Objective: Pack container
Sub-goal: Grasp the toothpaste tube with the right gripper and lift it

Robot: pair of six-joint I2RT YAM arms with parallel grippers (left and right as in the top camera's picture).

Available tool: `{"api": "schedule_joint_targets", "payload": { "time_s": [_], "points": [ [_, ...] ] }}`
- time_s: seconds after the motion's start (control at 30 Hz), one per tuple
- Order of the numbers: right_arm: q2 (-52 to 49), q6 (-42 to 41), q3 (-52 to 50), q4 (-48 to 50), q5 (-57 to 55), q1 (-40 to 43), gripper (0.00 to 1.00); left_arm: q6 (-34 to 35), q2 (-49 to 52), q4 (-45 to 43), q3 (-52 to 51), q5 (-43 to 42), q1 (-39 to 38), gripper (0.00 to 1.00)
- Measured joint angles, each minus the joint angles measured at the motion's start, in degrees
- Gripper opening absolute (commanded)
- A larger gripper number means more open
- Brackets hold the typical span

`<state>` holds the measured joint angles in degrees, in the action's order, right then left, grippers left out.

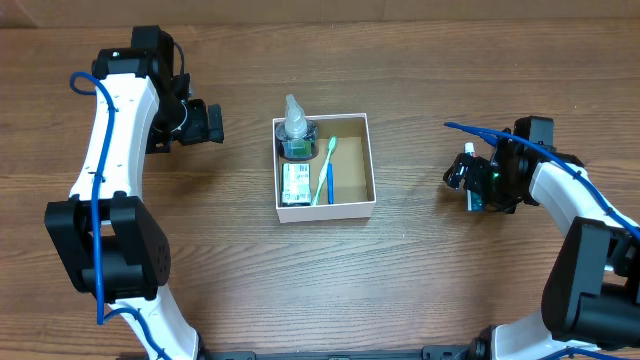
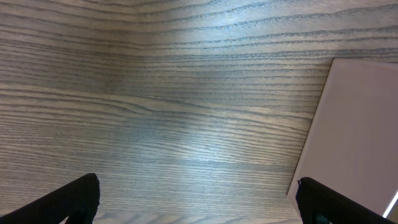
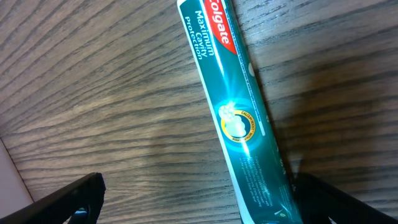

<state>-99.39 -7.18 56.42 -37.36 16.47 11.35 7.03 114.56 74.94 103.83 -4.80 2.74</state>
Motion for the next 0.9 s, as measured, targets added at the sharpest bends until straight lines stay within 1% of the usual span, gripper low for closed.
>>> {"api": "schedule_joint_targets", "payload": {
  "time_s": [0.2, 0.5, 0.63, 0.8, 0.9],
  "points": [
    [0.0, -0.3, 0.0, 0.5, -3.1, -0.1, 1.00, 0.0, 0.0, 0.0, 0.0, 0.0, 0.0, 1.00],
    [0.0, -0.2, -0.3, 6.9, -8.8, -0.4, 1.00, 0.0, 0.0, 0.0, 0.0, 0.0, 0.0, 1.00],
    [-0.9, 0.3, -0.3, 10.0, -11.6, -2.1, 1.00, 0.0, 0.0, 0.0, 0.0, 0.0, 0.0, 1.00],
    [-3.8, 3.0, -0.3, 14.5, -14.5, -5.9, 1.00, 0.0, 0.0, 0.0, 0.0, 0.0, 0.0, 1.00],
    [-4.2, 3.7, -0.3, 15.7, -16.5, -7.0, 0.99, 0.0, 0.0, 0.0, 0.0, 0.0, 0.0, 1.00]
  ]
}}
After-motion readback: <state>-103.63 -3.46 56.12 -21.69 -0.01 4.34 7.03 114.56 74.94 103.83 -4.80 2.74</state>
